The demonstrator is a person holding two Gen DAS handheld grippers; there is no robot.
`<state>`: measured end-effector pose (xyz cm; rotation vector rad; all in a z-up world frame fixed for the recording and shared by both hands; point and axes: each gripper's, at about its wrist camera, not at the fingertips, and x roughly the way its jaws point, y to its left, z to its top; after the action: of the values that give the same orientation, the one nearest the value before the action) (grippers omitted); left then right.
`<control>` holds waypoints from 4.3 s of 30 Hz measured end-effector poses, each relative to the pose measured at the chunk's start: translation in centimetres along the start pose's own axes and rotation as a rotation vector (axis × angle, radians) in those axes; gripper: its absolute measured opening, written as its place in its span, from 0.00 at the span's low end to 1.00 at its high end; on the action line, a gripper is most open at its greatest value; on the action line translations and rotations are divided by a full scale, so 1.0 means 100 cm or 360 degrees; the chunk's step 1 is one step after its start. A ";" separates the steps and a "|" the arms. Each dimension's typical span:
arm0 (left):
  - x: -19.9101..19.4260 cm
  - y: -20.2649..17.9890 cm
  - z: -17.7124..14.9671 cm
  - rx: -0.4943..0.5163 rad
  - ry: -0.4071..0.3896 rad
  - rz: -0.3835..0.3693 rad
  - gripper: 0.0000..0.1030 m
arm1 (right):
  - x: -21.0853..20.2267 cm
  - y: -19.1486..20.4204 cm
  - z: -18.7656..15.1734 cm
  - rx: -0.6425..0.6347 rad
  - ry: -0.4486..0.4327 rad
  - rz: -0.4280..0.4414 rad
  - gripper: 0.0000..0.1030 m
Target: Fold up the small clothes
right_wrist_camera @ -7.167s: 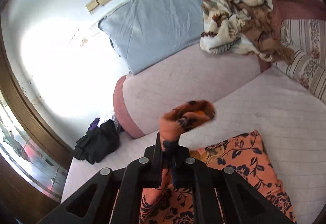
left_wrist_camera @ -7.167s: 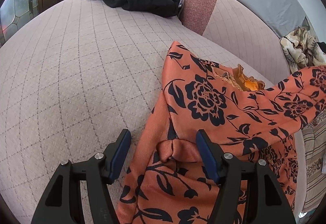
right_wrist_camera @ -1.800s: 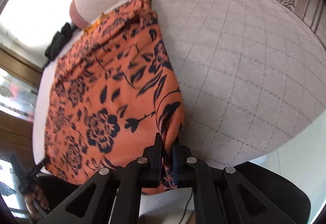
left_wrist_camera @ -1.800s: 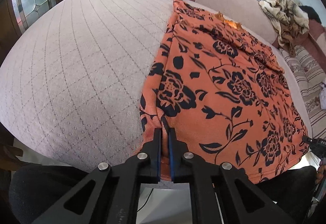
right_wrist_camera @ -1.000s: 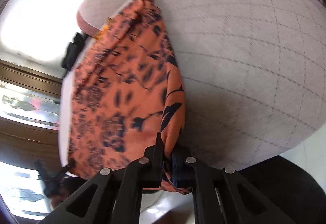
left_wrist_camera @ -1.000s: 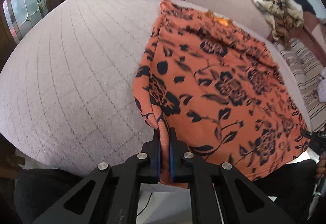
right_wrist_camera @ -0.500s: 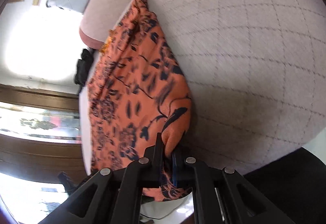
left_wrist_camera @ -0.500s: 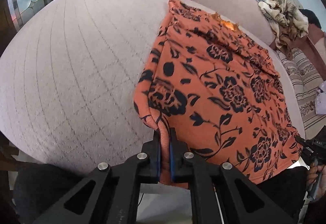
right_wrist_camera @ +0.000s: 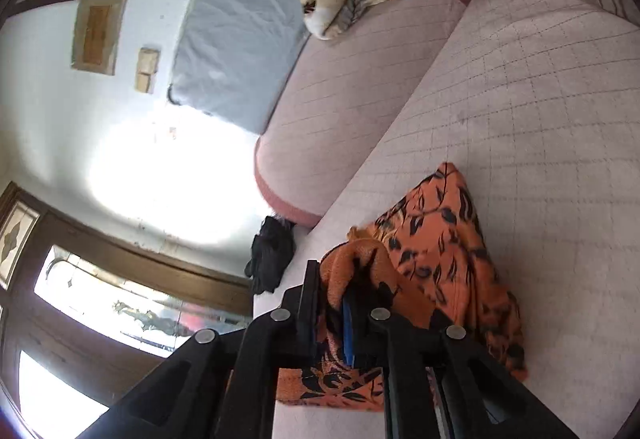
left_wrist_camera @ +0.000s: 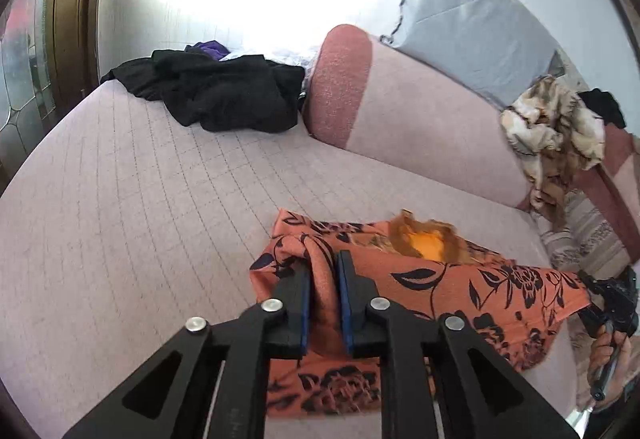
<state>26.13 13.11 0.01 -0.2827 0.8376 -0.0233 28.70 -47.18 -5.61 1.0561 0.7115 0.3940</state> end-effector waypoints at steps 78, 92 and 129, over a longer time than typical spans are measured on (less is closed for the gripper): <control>-0.064 0.037 -0.194 -0.0186 0.0261 -0.0024 0.34 | -0.097 -0.040 -0.192 -0.0426 0.0026 -0.0834 0.67; -0.087 0.026 -0.185 -0.0118 0.0237 -0.0087 0.05 | -0.104 -0.042 -0.194 -0.0414 -0.0004 -0.0768 0.67; 0.022 -0.012 -0.103 0.0669 0.0308 0.0017 0.41 | 0.029 -0.015 -0.086 -0.1155 0.0404 -0.0956 0.68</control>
<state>20.17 9.22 -7.80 0.1221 1.0030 -0.2172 24.74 -40.50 -10.54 0.0858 0.9697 0.2282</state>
